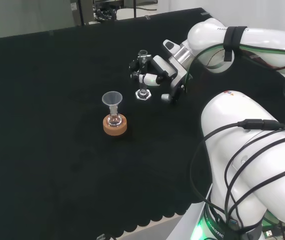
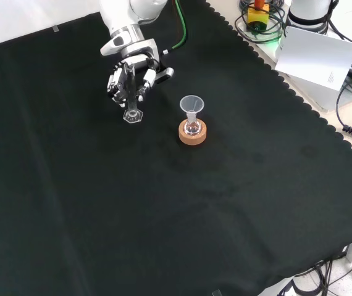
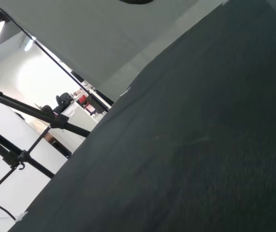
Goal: Put the graduated cylinder back on the table.
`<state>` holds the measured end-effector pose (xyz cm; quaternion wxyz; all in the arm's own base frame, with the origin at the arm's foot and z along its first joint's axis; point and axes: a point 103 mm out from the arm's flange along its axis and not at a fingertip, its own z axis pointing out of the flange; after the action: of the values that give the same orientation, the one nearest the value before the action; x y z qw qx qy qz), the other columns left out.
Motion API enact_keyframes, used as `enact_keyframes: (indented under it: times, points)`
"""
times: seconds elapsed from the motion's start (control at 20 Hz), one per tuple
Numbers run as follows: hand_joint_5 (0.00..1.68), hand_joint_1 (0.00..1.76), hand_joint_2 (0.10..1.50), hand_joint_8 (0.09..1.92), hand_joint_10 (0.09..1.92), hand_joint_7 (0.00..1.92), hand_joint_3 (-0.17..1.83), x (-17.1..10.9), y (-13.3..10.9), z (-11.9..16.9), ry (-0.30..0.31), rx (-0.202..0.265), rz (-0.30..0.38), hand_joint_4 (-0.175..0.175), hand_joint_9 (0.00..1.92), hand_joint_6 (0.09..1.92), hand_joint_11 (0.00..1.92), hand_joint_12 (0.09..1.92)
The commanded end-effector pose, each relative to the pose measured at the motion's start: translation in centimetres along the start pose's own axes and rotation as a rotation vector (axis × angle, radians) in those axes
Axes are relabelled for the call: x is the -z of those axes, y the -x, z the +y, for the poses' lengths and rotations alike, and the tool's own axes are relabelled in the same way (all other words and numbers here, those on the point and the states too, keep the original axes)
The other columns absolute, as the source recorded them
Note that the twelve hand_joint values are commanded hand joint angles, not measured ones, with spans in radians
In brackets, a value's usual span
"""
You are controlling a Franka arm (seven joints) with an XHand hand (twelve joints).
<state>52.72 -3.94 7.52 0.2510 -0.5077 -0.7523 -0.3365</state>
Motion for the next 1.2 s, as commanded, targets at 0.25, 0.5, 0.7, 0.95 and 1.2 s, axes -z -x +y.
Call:
enact_keyframes:
  times: [0.25,0.5,0.7,0.95,1.2]
  points:
    - [0.56,0.87,0.98,0.63,0.09,0.69,-0.17,0.9,0.0,0.4,-0.016,-0.011,0.009,-0.076,1.12,0.74,0.67,1.21]
    - [0.47,0.86,0.97,0.64,0.09,0.63,-0.17,1.9,-0.2,0.9,-0.011,-0.023,0.002,-0.081,1.06,0.71,0.61,1.23]
    - [0.37,0.83,0.95,0.68,0.09,0.46,-0.17,3.2,-0.6,1.7,-0.041,-0.046,0.009,-0.088,0.93,0.59,0.46,1.30]
    - [0.29,0.77,0.91,0.71,0.09,0.22,-0.17,5.2,-1.2,1.6,-0.067,-0.066,-0.016,-0.092,0.72,0.34,0.24,1.40]
    - [0.26,0.72,0.88,0.72,0.09,0.08,-0.17,8.3,-2.6,0.5,-0.055,-0.077,-0.079,-0.092,0.59,0.16,0.12,1.46]
